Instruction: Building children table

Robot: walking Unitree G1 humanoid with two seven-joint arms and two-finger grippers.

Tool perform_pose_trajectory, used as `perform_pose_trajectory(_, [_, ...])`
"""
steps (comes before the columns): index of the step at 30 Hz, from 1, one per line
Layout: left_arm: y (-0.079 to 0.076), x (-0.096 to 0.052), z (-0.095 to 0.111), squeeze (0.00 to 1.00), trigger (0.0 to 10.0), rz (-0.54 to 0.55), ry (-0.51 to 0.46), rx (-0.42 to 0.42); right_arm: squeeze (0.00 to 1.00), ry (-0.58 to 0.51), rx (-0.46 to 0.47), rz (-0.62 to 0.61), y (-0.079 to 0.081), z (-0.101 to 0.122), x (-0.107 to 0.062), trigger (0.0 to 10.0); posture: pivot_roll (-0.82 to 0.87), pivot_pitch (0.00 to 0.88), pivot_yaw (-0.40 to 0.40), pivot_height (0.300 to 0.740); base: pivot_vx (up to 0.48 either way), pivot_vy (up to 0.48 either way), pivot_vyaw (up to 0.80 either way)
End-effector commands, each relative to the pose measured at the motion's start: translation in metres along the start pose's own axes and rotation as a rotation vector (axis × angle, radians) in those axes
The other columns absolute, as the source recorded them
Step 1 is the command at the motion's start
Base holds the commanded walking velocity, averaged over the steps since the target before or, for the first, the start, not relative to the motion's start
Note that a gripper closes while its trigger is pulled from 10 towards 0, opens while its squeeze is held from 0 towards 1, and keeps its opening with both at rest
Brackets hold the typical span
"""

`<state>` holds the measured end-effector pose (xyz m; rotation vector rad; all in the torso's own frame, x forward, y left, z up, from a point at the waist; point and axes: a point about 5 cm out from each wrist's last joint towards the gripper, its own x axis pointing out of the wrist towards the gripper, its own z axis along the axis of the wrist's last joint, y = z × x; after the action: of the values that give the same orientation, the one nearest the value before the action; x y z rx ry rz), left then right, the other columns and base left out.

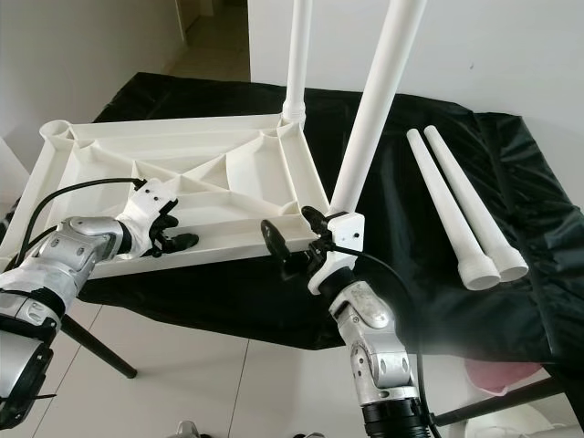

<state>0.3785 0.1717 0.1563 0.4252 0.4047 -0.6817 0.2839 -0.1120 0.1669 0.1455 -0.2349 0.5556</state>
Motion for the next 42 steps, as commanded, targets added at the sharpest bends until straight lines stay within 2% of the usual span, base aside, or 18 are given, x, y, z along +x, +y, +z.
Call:
perform_pose_trajectory(1, [0.005, 0.0, -0.001, 0.0, 0.0, 0.114, 0.013, 0.025, 0.0, 0.004, -0.001, -0.003, 0.0, -0.001, 0.002, 10.0, 0.03, 0.082, 0.027, 0.74, 0.0, 0.0, 0.0])
perform_pose_trajectory(8, [-0.003, 0.003, 0.002, 0.0, 0.0, 0.103, -0.009, 0.028, 0.0, -0.003, 0.0, -0.026, -0.002, -0.001, 0.002, 10.0, 0.03, 0.082, 0.031, 0.74, 0.0, 0.0, 0.0])
perform_pose_trajectory(13, [-0.023, 0.012, 0.004, 0.0, 0.0, 0.06, -0.036, 0.024, 0.0, -0.007, 0.003, -0.042, -0.003, -0.002, 0.002, 10.0, 0.03, 0.087, 0.036, 0.74, 0.0, 0.0, 0.0])
perform_pose_trajectory(18, [-0.033, 0.017, 0.011, 0.0, 0.0, 0.056, -0.068, 0.008, 0.0, -0.011, 0.002, -0.056, -0.004, -0.002, 0.002, 10.0, 0.03, 0.091, 0.037, 0.74, 0.0, 0.0, 0.0])
perform_pose_trajectory(20, [-0.051, 0.024, 0.02, 0.0, 0.0, 0.033, -0.11, -0.004, 0.0, -0.014, 0.0, -0.072, -0.006, -0.002, 0.003, 10.0, 0.03, 0.092, 0.04, 0.74, 0.0, 0.0, 0.0])
perform_pose_trajectory(22, [-0.055, 0.025, 0.022, 0.0, 0.0, 0.027, -0.118, -0.004, 0.0, -0.015, -0.001, -0.076, -0.007, -0.002, 0.003, 10.0, 0.03, 0.092, 0.04, 0.74, 0.0, 0.0, 0.0])
perform_pose_trajectory(24, [-0.073, 0.028, 0.031, 0.0, 0.0, -0.013, -0.15, 0.016, 0.0, -0.02, 0.0, -0.095, -0.008, -0.002, 0.002, 10.0, 0.03, 0.092, 0.042, 0.74, 0.0, 0.0, 0.0])
perform_pose_trajectory(25, [-0.073, 0.028, 0.031, 0.0, 0.0, -0.013, -0.15, 0.016, 0.0, -0.02, 0.0, -0.095, -0.008, -0.002, 0.002, 10.0, 0.03, 0.092, 0.042, 0.74, 0.0, 0.0, 0.0])
perform_pose_trajectory(27, [-0.087, 0.031, 0.043, 0.0, 0.3, -0.044, -0.189, 0.006, 0.0, -0.025, -0.008, -0.116, -0.01, -0.002, 0.003, 10.0, 0.03, 0.092, 0.049, 0.74, 0.0, 0.0, 0.0])
perform_pose_trajectory(28, [-0.092, 0.032, 0.047, 0.0, 4.2, -0.058, -0.198, 0.0, 0.0, -0.029, -0.009, -0.126, -0.011, -0.001, 0.003, 10.0, 0.03, 0.09, 0.05, 0.74, 0.0, 0.0, 0.0])
perform_pose_trajectory(31, [-0.095, 0.032, 0.049, 0.0, 4.2, -0.068, -0.202, -0.006, 0.0, -0.033, -0.008, -0.135, -0.011, -0.001, 0.003, 10.0, 0.03, 0.091, 0.051, 0.74, 0.0, 0.0, 0.0])
perform_pose_trajectory(32, [-0.099, 0.032, 0.05, 0.0, 10.0, -0.092, -0.206, 0.001, 0.0, -0.035, -0.004, -0.141, -0.011, -0.001, 0.003, 10.0, 0.03, 0.092, 0.052, 0.74, 0.0, 0.0, 0.0])
perform_pose_trajectory(33, [-0.105, 0.032, 0.052, 0.0, 10.0, -0.12, -0.21, 0.009, 0.0, -0.036, 0.0, -0.147, -0.011, -0.001, 0.003, 10.0, 0.03, 0.092, 0.052, 0.74, 0.0, 0.0, 0.0])
perform_pose_trajectory(34, [-0.107, 0.031, 0.052, 0.43, 10.0, -0.129, -0.21, 0.009, 0.0, -0.036, 0.0, -0.148, -0.011, -0.001, 0.003, 10.0, 0.03, 0.093, 0.055, 0.74, 0.0, 0.0, 0.0])
perform_pose_trajectory(36, [-0.106, 0.029, 0.052, 0.43, 10.0, -0.136, -0.213, -0.008, 0.0, -0.034, -0.001, -0.153, -0.012, -0.002, 0.002, 10.0, 0.03, 0.093, 0.058, 0.74, 0.0, 0.0, 0.0])
perform_pose_trajectory(37, [-0.106, 0.027, 0.053, 1.0, 10.0, -0.156, -0.23, -0.013, 0.0, -0.033, -0.005, -0.157, -0.012, -0.002, 0.002, 10.0, 0.03, 0.095, 0.059, 0.74, 0.0, 0.0, 0.0])
perform_pose_trajectory(38, [-0.106, 0.027, 0.053, 1.0, 10.0, -0.156, -0.23, -0.013, 0.0, -0.033, -0.005, -0.157, -0.012, -0.002, 0.002, 10.0, 0.03, 0.095, 0.059, 0.74, 0.0, 0.0, 0.0])
perform_pose_trajectory(42, [-0.096, 0.009, 0.066, 1.0, 10.0, -0.174, -0.368, -0.041, 0.0, -0.047, -0.032, -0.23, -0.022, -0.001, -0.001, 10.0, 0.03, 0.098, 0.061, 0.74, 0.0, 0.0, 0.0])
